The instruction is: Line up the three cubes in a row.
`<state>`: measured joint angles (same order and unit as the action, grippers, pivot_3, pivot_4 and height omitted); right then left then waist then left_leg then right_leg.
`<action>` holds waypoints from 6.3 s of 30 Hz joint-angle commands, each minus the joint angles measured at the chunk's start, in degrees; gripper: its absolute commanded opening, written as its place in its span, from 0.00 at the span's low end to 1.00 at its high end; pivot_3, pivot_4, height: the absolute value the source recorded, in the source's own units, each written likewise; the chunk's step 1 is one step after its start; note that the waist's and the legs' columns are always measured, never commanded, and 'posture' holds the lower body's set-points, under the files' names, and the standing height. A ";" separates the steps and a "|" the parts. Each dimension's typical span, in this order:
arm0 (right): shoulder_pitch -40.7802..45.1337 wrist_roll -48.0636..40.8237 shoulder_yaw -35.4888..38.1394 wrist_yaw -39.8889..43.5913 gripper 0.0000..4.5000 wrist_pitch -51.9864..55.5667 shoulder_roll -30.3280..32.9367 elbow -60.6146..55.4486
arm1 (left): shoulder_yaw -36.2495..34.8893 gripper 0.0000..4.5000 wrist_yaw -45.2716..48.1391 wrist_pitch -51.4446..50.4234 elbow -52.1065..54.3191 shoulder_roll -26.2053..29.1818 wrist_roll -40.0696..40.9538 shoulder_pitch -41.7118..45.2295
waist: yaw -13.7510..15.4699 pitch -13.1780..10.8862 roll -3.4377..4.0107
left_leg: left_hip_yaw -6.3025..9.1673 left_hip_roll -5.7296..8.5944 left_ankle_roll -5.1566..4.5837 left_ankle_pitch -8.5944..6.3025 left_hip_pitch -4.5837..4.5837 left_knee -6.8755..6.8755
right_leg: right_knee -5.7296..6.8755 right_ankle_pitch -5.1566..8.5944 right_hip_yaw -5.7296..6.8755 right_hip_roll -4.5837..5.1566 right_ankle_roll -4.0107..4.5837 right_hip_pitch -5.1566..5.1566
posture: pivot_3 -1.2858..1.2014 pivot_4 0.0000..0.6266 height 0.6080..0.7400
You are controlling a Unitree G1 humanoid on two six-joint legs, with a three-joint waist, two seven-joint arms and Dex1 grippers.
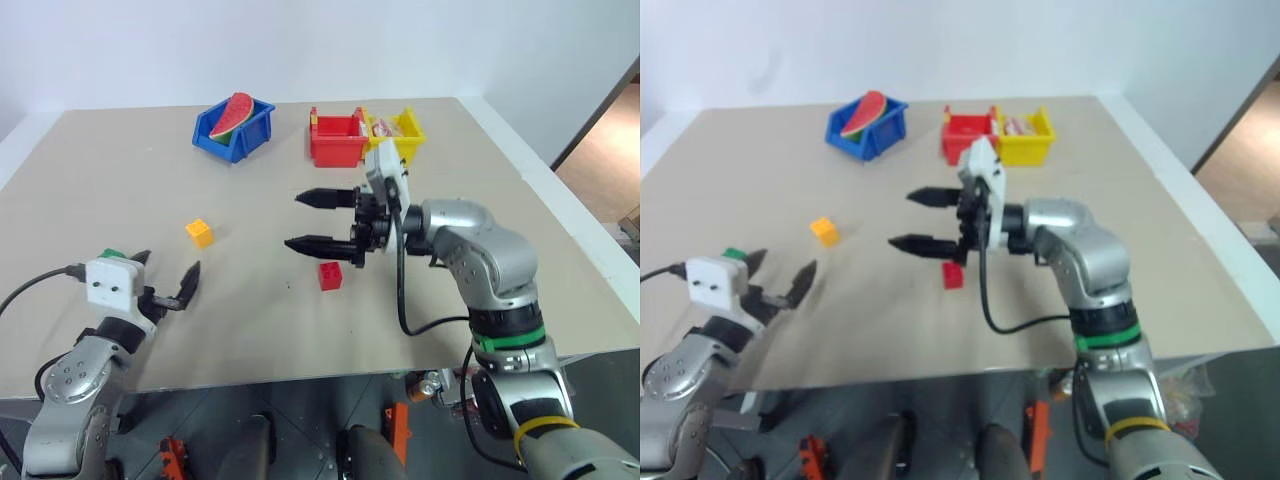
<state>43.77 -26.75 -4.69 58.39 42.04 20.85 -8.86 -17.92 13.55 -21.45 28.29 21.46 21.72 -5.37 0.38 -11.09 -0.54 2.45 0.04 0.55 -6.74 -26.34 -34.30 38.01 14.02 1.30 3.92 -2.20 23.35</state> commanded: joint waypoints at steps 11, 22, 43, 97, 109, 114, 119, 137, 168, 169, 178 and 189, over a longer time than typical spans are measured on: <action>-0.71 1.42 -2.31 -7.09 0.99 -4.48 -0.70 -3.00 | -15.02 1.00 7.92 -3.62 -13.25 11.36 7.85 5.70 | -0.12 0.01 -0.04 | 0.01 -0.26 0.05 -0.02 0.00 -0.01 | 0.00 -0.04 0.08 -0.32 0.22 0.05 | 0.52 0.24 1.00; -0.62 2.68 -3.08 -8.13 0.99 -6.87 0.11 -2.16 | -12.85 1.00 16.83 -3.26 -29.45 18.42 7.42 13.21 | -0.10 0.00 -0.14 | -0.57 -0.87 0.36 -0.11 0.00 -0.01 | -0.03 -0.02 0.12 -0.54 0.49 0.11 | 0.52 0.24 1.00; -2.61 -0.90 -1.94 -7.42 1.00 -5.84 4.21 -4.63 | -4.54 0.65 27.05 3.26 -48.37 21.89 -0.30 20.94 | -0.12 0.01 -0.21 | -0.94 -1.24 0.48 -0.09 -0.05 0.11 | -0.02 -0.09 -0.04 -0.72 0.78 0.37 | 0.52 0.24 1.00; -6.89 -1.10 0.03 -3.49 1.00 -8.35 12.14 -5.77 | 27.24 0.30 52.79 18.03 -42.86 10.03 -8.84 36.12 | -0.09 -0.02 -0.31 | -2.62 -2.27 0.47 -0.06 -0.13 -0.23 | 0.02 -0.36 -0.97 -1.72 0.52 0.59 | 0.52 0.24 1.00; -6.73 -1.20 -0.68 -3.16 1.00 -8.43 11.74 -5.42 | 26.79 0.90 55.65 19.66 -44.62 10.26 -9.89 37.46 | -0.08 -0.02 -0.31 | -2.64 -2.35 0.47 -0.06 -0.13 -0.23 | 0.03 -0.38 -0.99 -1.79 0.52 0.60 | 0.52 0.24 1.00; -6.77 -1.30 -0.69 -3.00 1.00 -8.43 11.82 -5.55 | 24.49 1.00 55.42 18.77 -41.53 13.43 -9.04 36.84 | -0.09 -0.02 -0.31 | -2.65 -2.54 0.47 -0.06 -0.12 -0.25 | 0.03 -0.43 -1.00 -1.96 0.62 0.62 | 0.52 0.24 1.00; -7.01 -1.43 -0.54 -2.93 1.00 -8.29 12.09 -5.86 | 20.50 1.00 55.07 12.52 -34.07 18.61 -6.03 33.71 | -0.18 -0.02 -0.31 | -2.66 -2.76 0.47 -0.06 -0.11 -0.24 | 0.04 -0.52 -1.01 -2.19 0.81 0.68 | 0.52 0.24 1.00; -7.29 -1.21 0.05 -2.61 1.00 -9.14 13.43 -5.46 | 1.74 1.00 32.21 -0.04 -41.90 19.33 -0.79 34.38 | -0.08 -0.02 -0.34 | -2.72 -3.03 0.52 -0.03 -0.06 -0.31 | 0.08 -0.73 -1.14 -2.55 1.06 0.77 | 0.52 0.24 1.00; -9.00 -1.21 1.33 -4.60 1.00 -7.22 16.34 -7.88 | 14.65 0.59 45.31 22.89 -84.18 17.80 -15.18 53.26 | 0.02 0.02 -0.40 | -3.21 -3.12 0.61 0.02 -0.09 -0.31 | 0.07 -1.01 -1.39 -2.51 0.75 0.96 | 0.52 0.24 1.00; -9.04 -1.28 1.36 -4.66 1.00 -7.15 16.37 -7.98 | 14.58 0.51 45.32 23.08 -84.39 17.78 -15.22 53.38 | 0.02 0.02 -0.40 | -3.21 -3.12 0.61 0.02 -0.09 -0.30 | 0.07 -1.01 -1.39 -2.51 0.75 0.96 | 0.52 0.24 1.00; -9.36 -1.46 1.44 -4.88 1.00 -6.97 16.76 -8.41 | 13.11 0.30 48.19 21.30 -73.22 18.31 -11.86 48.47 | -0.03 0.02 -0.40 | -3.22 -3.14 0.61 0.02 -0.10 -0.30 | 0.07 -1.02 -1.40 -2.51 0.74 0.96 | 0.52 0.24 1.00; -8.72 -1.12 1.02 -3.70 1.00 -7.35 17.13 -7.11 | 14.53 0.30 61.09 12.72 -41.97 21.96 -2.90 30.47 | -0.15 0.02 -0.41 | -3.47 -3.44 0.62 0.01 -0.03 -0.31 | 0.09 -0.99 -1.48 -2.63 1.18 1.03 | 0.52 0.24 1.00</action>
<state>34.04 -27.34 -4.84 54.49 35.33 37.72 -14.95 -3.26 72.87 -8.10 -16.62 42.11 17.55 25.54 0.22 -11.07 -0.95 -1.06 -3.43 1.16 -6.72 -26.36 -34.62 38.10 13.01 -0.17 1.29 -1.00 24.38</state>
